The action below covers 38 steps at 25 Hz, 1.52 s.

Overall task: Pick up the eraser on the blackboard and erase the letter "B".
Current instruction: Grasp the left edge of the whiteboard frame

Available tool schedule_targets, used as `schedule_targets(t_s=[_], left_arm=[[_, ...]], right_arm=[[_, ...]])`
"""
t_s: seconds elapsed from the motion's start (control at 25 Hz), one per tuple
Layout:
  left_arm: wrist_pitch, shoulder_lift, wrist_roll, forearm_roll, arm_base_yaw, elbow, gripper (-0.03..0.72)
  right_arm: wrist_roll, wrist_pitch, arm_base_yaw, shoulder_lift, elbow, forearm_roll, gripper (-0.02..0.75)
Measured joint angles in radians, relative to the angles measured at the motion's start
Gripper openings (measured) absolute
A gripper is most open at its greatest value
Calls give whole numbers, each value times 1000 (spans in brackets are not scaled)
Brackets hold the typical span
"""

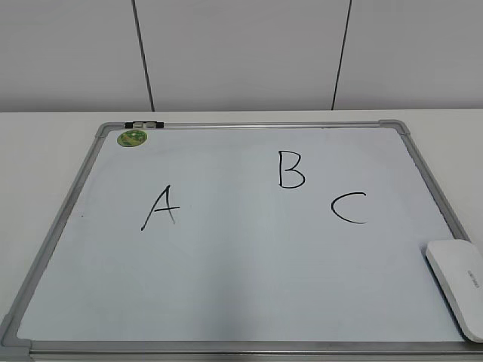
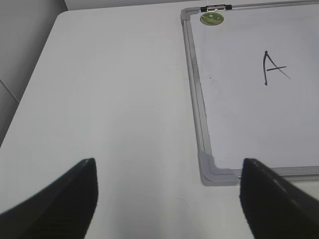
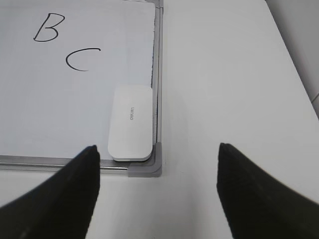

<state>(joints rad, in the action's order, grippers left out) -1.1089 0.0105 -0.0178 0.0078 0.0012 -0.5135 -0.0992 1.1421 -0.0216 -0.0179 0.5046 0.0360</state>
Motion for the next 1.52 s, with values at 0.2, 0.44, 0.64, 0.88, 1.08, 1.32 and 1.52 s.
schedule_targets(t_s=[0.2,0.44,0.64,0.88,1.08,1.32,1.52], left_arm=[[0,0,0,0,0,0,667],[0,0,0,0,0,0,660],[0,0,0,0,0,0,624],[0,0,0,0,0,0,608],[2,14,0,0,0,-33,605],[52,184,0,-8,0,-155,604],[109,435,0,-31,0,-246,601]], right_arm=[[0,0,0,0,0,0,564],[0,0,0,0,0,0,564],[0,0,0,0,0,0,564],[0,0,0,0,0,0,564],[0,0,0,0,0,0,564],[0,0,0,0,0,0,564],[0,0,0,0,0,0,564]])
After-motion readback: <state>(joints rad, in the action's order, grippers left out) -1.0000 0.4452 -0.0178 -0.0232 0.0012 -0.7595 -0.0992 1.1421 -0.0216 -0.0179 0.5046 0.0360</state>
